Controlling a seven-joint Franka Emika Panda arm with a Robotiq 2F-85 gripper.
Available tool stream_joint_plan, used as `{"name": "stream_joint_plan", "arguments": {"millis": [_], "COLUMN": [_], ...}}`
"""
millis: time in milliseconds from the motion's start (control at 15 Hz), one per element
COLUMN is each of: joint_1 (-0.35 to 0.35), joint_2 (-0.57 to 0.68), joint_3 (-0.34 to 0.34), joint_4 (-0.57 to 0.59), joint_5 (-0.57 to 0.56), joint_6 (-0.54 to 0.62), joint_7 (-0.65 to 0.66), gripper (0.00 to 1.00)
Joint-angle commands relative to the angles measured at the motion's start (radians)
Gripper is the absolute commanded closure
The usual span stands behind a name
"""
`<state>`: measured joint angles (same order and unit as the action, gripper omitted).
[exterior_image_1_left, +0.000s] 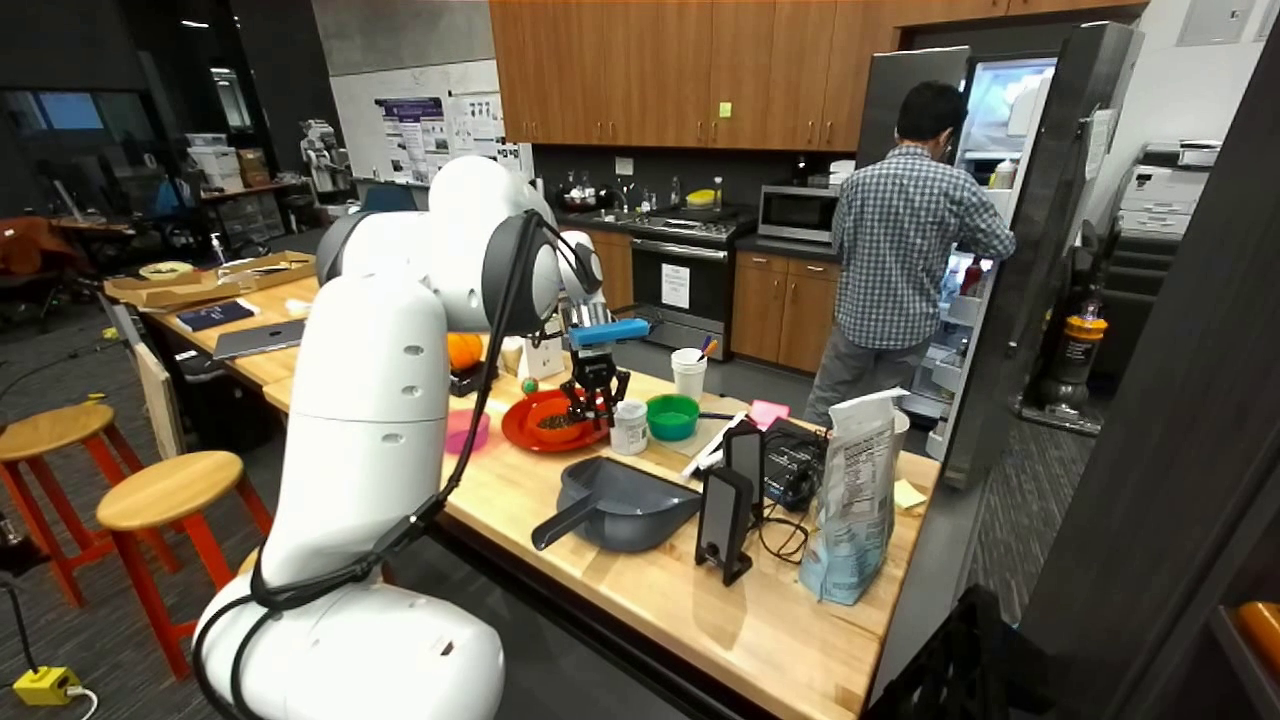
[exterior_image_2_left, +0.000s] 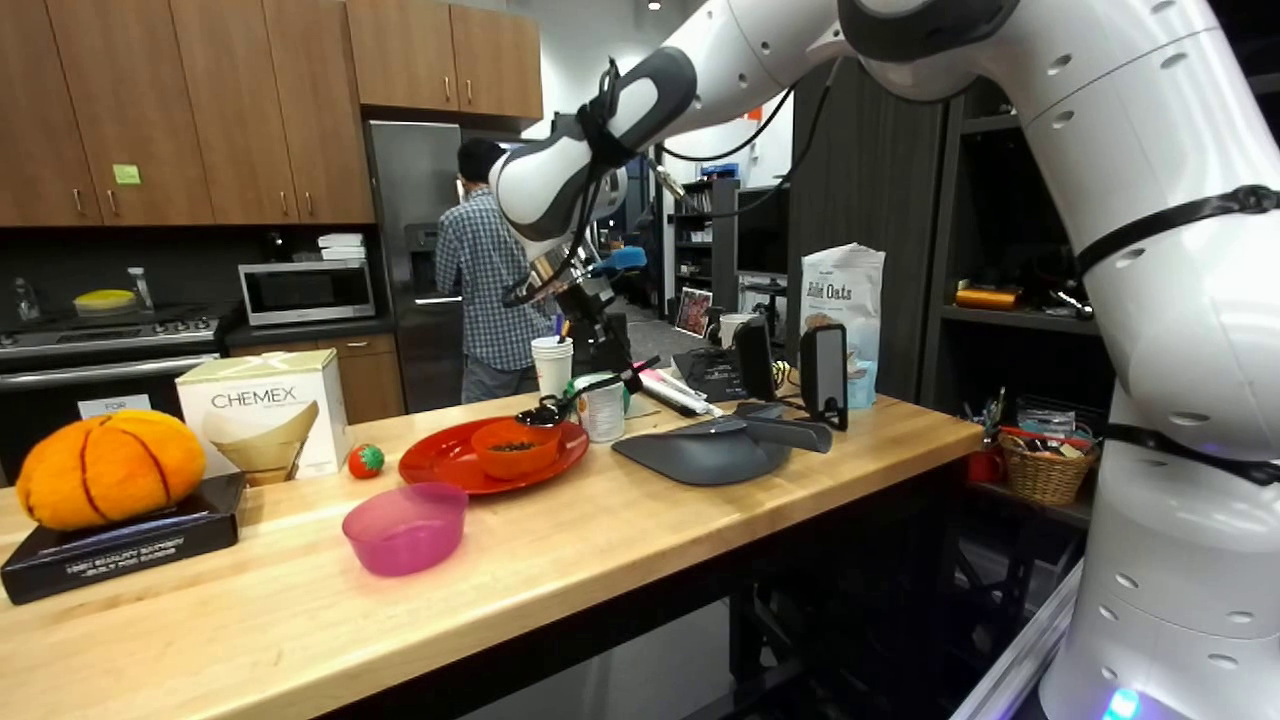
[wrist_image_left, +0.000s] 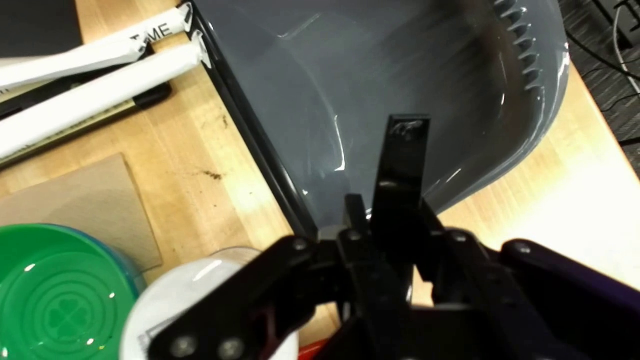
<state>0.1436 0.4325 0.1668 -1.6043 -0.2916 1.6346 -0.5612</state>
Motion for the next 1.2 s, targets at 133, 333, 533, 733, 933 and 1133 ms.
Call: {"name": "stream_joint_plan", "arguments": {"millis": [133, 333, 533, 733, 933, 1133], "joint_1": [0.007, 0.010, 0.031, 0.049, 0.068, 0.075], "joint_2": [0.017, 0.021, 0.026, 0.039, 0.063, 0.080], "joint_3": [0.009, 0.014, 0.002, -0.013, -0.022, -0.014], "joint_4": [0.029, 0.033, 0.041, 0.081, 0.142, 0.176], "joint_5": [-0.004, -0.006, -0.065, -0.163, -0.262, -0.324], "joint_6": [-0.036, -0.033, -0.032, -0.106, -0.211, -0.260], "joint_7": [-0.035, -0.047, -0.019, -0.028, -0.041, -0.083], "gripper": [0.94, 0.94, 0.94, 0.94, 0.94, 0.94]}}
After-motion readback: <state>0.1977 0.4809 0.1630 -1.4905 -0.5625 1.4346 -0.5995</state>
